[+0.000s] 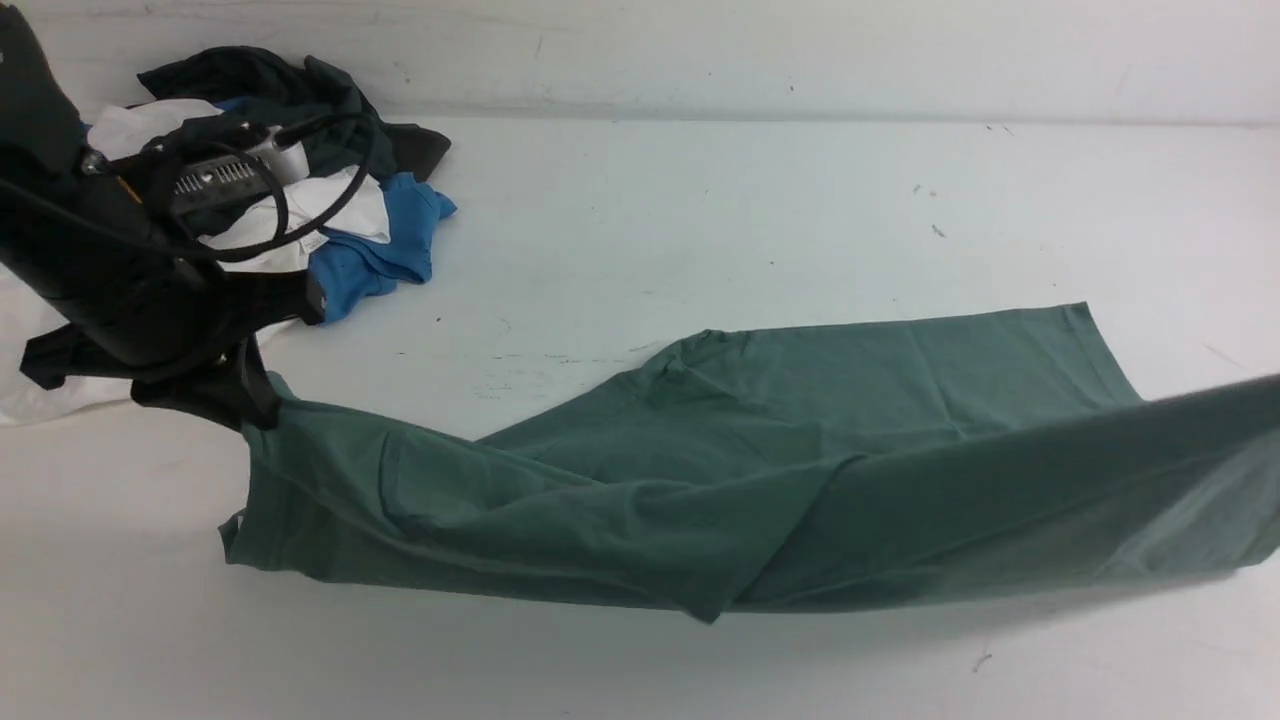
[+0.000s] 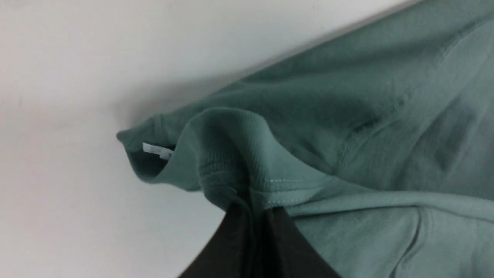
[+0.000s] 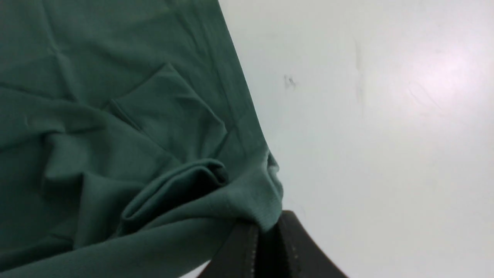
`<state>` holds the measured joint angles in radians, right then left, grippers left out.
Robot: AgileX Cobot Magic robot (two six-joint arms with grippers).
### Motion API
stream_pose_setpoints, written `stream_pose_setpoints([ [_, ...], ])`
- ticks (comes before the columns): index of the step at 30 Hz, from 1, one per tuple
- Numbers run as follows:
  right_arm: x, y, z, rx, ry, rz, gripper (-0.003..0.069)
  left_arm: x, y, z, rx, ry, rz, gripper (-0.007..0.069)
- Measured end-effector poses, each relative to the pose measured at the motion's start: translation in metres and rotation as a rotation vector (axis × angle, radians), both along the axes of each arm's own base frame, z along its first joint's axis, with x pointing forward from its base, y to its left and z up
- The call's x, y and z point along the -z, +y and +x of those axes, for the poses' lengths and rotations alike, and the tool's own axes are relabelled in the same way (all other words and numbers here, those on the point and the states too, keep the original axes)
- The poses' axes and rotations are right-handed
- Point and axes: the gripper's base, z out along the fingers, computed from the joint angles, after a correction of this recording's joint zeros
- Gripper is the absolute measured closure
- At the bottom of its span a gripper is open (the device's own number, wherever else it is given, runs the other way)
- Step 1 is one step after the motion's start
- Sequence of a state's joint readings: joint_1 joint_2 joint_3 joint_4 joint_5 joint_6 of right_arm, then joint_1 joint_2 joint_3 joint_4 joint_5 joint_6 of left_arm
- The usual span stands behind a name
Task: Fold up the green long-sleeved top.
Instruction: Use both arms to drag the lower edge of the fabric forward and fold it over the upper edge
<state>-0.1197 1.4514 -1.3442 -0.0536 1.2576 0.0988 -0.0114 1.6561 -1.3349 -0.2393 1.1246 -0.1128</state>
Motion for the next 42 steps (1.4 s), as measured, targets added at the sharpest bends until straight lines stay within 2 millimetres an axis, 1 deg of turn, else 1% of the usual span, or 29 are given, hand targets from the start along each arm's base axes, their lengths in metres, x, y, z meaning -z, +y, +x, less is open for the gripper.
stream_pose_setpoints([
  [1,0.006,-0.001,0.015,0.000,0.013,0.008,0.0634,0.003,0.001,0.004,-0.009,0.009,-0.003,0.0598],
  [2,0.012,-0.003,0.036,-0.002,0.012,0.018,0.0634,0.010,0.004,0.012,-0.031,0.028,-0.006,0.0598],
  [6,0.036,-0.006,0.097,-0.001,-0.015,0.064,0.0634,0.034,0.017,0.025,-0.117,0.102,-0.019,0.0598],
  [7,0.036,-0.006,0.104,-0.004,-0.029,0.067,0.0634,0.037,0.018,0.026,-0.125,0.108,-0.020,0.0598],
  [8,0.054,-0.004,0.130,-0.014,-0.020,0.089,0.0634,0.046,0.024,0.030,-0.155,0.121,-0.022,0.0598],
  [9,0.057,-0.003,0.139,-0.022,-0.029,0.091,0.0634,0.051,0.025,0.033,-0.161,0.127,-0.021,0.0598],
  [11,0.080,0.001,0.165,-0.047,-0.012,0.096,0.0634,0.062,0.027,0.038,-0.173,0.123,-0.019,0.0598],
  [12,0.082,0.003,0.171,-0.057,-0.021,0.093,0.0634,0.065,0.028,0.040,-0.177,0.122,-0.018,0.0598],
  [13,0.105,0.009,0.191,-0.081,-0.003,0.092,0.0634,0.074,0.028,0.045,-0.186,0.113,-0.020,0.0598],
  [15,0.123,0.015,0.209,-0.099,-0.006,0.090,0.0630,0.081,0.028,0.049,-0.193,0.110,-0.022,0.0598],
  [16,0.125,0.016,0.211,-0.100,-0.005,0.090,0.0629,0.081,0.028,0.050,-0.195,0.107,-0.023,0.0598],
  [18,0.152,0.023,0.230,-0.116,0.008,0.091,0.0608,0.085,0.029,0.053,-0.201,0.093,-0.021,0.0592],
  [19,0.157,0.024,0.234,-0.118,0.012,0.091,0.0593,0.085,0.029,0.053,-0.202,0.088,-0.020,0.0584],
  [20,0.156,0.024,0.235,-0.120,0.008,0.091,0.0589,0.085,0.029,0.053,-0.202,0.086,-0.020,0.0582],
  [21,0.162,0.024,0.240,-0.120,0.016,0.092,0.0560,0.085,0.029,0.054,-0.202,0.073,-0.015,0.0564],
  [22,0.160,0.024,0.243,-0.121,0.014,0.089,0.0523,0.085,0.030,0.055,-0.202,0.061,-0.008,0.0536],
  [23,0.159,0.024,0.243,-0.121,0.013,0.088,0.0523,0.085,0.030,0.056,-0.200,0.059,-0.004,0.0531],
  [24,0.145,0.023,0.245,-0.123,-0.010,0.074,0.0469,0.085,0.032,0.057,-0.200,0.042,0.009,0.0490],
  [25,0.145,0.023,0.245,-0.123,-0.009,0.072,0.0463,0.085,0.033,0.057,-0.198,0.041,0.013,0.0485],
  [28,0.099,0.022,0.248,-0.128,-0.145,0.046,0.0371,0.078,0.036,0.061,-0.174,0.018,0.060,0.0385],
  [29,0.095,0.022,0.248,-0.128,-0.154,0.045,0.0368,0.077,0.037,0.061,-0.173,0.016,0.063,0.0380],
  [31,0.062,0.024,0.240,-0.146,-0.220,0.053,0.0349,0.062,0.041,0.067,-0.149,-0.008,0.108,0.0342],
  [33,0.036,0.028,0.230,-0.179,-0.259,0.045,0.0365,0.049,0.043,0.071,-0.135,-0.019,0.135,0.0343],
  [35,0.013,0.033,0.216,-0.205,-0.280,0.046,0.0407,0.035,0.045,0.073,-0.124,-0.027,0.159,0.0361],
  [36,0.006,0.037,0.209,-0.214,-0.280,0.055,0.0447,0.029,0.045,0.074,-0.123,-0.033,0.163,0.0377],
  [38,0.000,0.045,0.193,-0.231,-0.250,0.079,0.0513,0.020,0.046,0.076,-0.118,-0.041,0.173,0.0415],
  [39,-0.006,0.059,0.172,-0.260,-0.219,0.119,0.0592,0.012,0.047,0.077,-0.117,-0.050,0.178,0.0481],
  [41,0.010,0.076,0.152,-0.289,-0.127,0.168,0.0642,0.005,0.047,0.079,-0.113,-0.064,0.182,0.0548],
  [42,0.026,0.091,0.137,-0.314,-0.053,0.205,0.0657,0.002,0.047,0.080,-0.110,-0.072,0.184,0.0587],
])
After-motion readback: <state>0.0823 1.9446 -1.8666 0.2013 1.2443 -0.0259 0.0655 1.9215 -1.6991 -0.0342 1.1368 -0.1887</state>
